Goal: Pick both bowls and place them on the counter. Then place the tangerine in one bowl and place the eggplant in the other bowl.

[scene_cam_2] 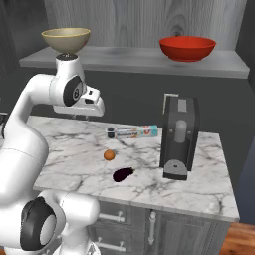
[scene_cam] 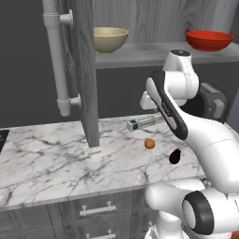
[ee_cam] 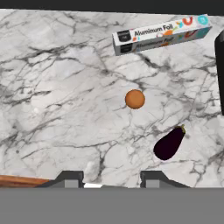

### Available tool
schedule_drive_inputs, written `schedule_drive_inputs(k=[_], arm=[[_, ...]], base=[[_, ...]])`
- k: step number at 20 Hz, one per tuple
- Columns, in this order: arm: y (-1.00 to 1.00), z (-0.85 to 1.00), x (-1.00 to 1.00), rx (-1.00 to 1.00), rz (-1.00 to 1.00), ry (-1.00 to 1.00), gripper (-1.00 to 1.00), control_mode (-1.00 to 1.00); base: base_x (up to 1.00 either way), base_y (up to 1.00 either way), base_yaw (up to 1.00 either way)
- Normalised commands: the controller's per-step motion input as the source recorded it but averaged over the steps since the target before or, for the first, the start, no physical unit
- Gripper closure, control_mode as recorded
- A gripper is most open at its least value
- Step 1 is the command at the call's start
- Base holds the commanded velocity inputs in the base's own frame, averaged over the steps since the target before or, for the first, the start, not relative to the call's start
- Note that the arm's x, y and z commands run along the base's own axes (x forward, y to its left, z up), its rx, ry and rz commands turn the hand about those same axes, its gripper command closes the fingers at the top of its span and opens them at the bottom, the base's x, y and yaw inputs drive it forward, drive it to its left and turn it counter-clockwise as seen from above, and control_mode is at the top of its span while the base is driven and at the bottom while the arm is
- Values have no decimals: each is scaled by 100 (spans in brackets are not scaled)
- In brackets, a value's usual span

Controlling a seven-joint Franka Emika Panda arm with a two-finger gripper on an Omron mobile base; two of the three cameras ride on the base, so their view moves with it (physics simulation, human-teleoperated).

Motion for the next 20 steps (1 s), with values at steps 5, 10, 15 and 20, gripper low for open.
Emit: schedule_drive_inputs(k=[5, 10, 15, 20], arm=[[0, 0, 0, 0, 0, -4, -100, -100], [-16, 24, -4, 1, 0, -12, -100, -100], [-58, 39, 0, 0, 0, -21, -100, -100], [-58, 42, -4, -1, 2, -21, -100, -100]], base=[[0, 0, 0], [0, 0, 0], [0, 0, 0], [0, 0, 0]])
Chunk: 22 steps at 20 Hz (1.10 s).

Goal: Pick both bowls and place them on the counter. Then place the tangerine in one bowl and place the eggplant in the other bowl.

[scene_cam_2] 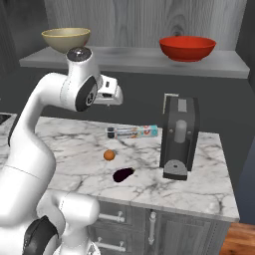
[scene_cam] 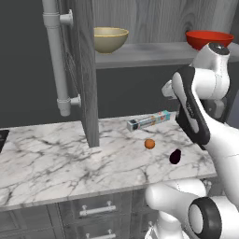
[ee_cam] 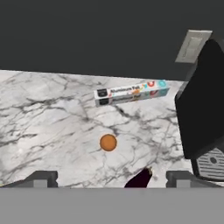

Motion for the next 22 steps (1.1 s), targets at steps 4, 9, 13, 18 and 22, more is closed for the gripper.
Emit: schedule_drive_inputs(k=[4, 9, 13, 18, 22], arm=[[-53, 45, -35, -5, 1, -31, -100, -100], [-22, 42, -41, -14, 0, -37, -100, -100], [0, 17, -23, -38, 0, -34, -100, -100], [3, 23, -19, -45, -4, -20, -100, -100], [1, 40, -12, -37, -3, -3, -100, -100]], base=[[0, 0, 0], [0, 0, 0], [0, 0, 0], [0, 0, 0], [0, 0, 0]])
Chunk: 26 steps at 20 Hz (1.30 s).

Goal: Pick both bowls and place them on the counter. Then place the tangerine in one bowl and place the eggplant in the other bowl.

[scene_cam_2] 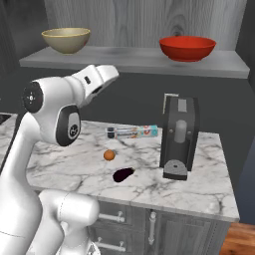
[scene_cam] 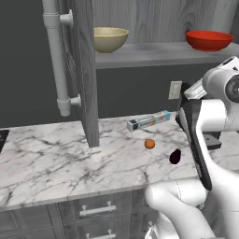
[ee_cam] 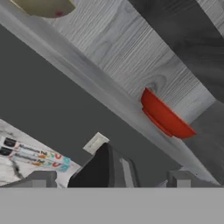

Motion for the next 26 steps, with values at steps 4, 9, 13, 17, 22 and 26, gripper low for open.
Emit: schedule_drive_inputs(k=[4, 9, 13, 17, 22, 26], arm=[[-14, 0, 0, 0, 0, 0, -100, -100], [-14, 27, 16, 0, -2, 12, -100, -100], [-13, 58, 16, -2, -5, 26, -100, -100], [-3, 37, 18, -6, -7, 26, -100, -100], [-7, -18, 29, -5, -3, 4, -100, -100], [-20, -3, 61, -1, 0, 1, -100, -100]], base=[[0, 0, 0], [0, 0, 0], [0, 0, 0], [0, 0, 0], [0, 0, 0], [0, 0, 0]])
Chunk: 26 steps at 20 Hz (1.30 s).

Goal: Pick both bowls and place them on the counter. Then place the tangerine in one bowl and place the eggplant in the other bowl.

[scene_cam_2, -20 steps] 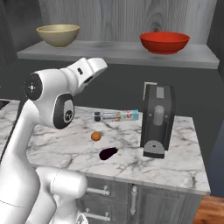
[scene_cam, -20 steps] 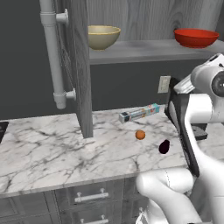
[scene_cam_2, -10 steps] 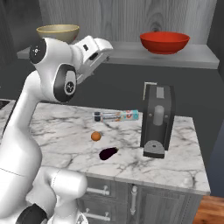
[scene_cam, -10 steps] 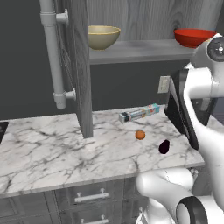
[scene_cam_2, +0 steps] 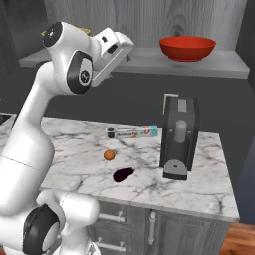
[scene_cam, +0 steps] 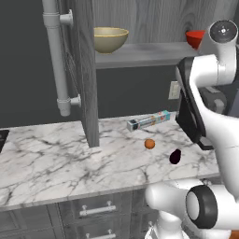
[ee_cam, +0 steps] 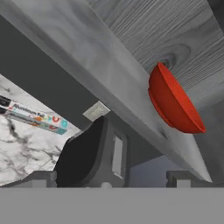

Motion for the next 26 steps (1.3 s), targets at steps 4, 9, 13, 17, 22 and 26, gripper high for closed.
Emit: schedule_drive_inputs(k=[4, 9, 13, 17, 22, 26], arm=[[-22, 13, 63, -7, 0, 10, -100, -100], [-25, 13, 56, -9, -1, 13, -100, -100], [-37, 19, 45, -4, -1, 9, -100, -100], [-41, 22, 44, -1, 0, 6, -100, -100], [-35, 4, 42, 0, 0, 2, -100, -100], [-27, -3, 42, 0, 0, 0, -100, -100]], base=[[0, 0, 0], [0, 0, 0], [0, 0, 0], [0, 0, 0], [0, 0, 0], [0, 0, 0]])
